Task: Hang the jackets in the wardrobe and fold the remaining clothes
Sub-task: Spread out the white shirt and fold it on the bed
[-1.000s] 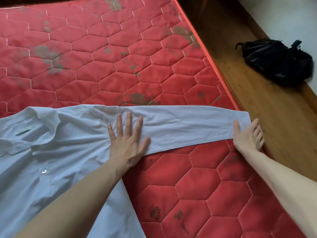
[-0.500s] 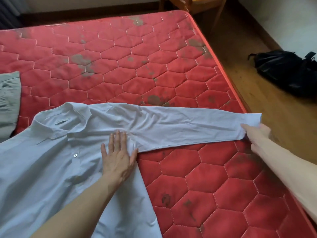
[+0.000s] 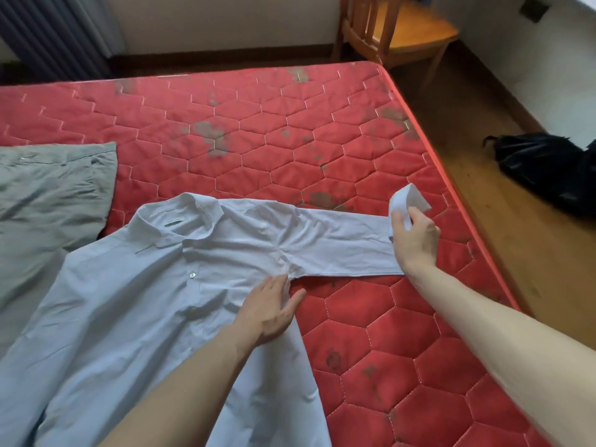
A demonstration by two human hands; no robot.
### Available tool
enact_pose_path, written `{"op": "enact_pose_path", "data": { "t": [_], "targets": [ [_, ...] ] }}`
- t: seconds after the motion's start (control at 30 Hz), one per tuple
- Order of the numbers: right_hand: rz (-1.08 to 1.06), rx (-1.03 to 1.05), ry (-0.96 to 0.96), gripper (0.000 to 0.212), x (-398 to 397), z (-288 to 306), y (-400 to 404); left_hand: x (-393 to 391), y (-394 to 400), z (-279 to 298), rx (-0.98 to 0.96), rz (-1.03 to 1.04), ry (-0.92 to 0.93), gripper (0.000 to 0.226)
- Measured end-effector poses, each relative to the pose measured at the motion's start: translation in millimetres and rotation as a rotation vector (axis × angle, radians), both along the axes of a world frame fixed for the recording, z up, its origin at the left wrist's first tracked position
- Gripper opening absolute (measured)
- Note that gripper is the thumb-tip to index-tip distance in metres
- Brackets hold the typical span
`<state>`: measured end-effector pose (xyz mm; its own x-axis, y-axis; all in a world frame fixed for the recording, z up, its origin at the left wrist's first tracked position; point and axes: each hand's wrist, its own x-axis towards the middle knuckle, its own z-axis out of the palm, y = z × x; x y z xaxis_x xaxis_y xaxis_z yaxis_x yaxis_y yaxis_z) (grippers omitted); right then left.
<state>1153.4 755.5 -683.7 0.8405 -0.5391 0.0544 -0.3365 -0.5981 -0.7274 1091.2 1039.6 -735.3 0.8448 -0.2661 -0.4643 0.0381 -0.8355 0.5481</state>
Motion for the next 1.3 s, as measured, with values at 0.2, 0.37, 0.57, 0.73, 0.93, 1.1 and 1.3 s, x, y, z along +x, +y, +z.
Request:
{"op": "enact_pose_path", "data": {
  "t": [0.2,0.37,0.57,0.73,0.93,1.1,1.3],
  "targets": [
    [0.349,-0.137,0.063,0.034,-1,11,143,12,25,34,-0.518,0.609,0.147,0.063],
    [0.596,-0.232,0.085,0.021,-15,12,257,28,102,53,-0.808,0.922,0.316,0.071],
    [0.906,-0.439,0.078,0.019,-29,-2,344,53,186,59,-0.687,0.831,0.284,0.022],
    [1.011,-0.446,-0.035,0.040,-46,-12,378,54,236,61,-0.657,0.847,0.273,0.032],
    [1.049,-0.662,-0.088,0.045,-82,-35,369,37,293,50,-0.588,1.085,0.161,0.027],
    [0.676,-0.525,0.081,0.044,-93,-61,337,13,332,38,-0.503,1.313,0.066,0.054],
    [0.212,-0.334,0.388,0.055,-71,-74,310,-22,366,9,-0.339,1.454,0.101,0.037]
  ]
}}
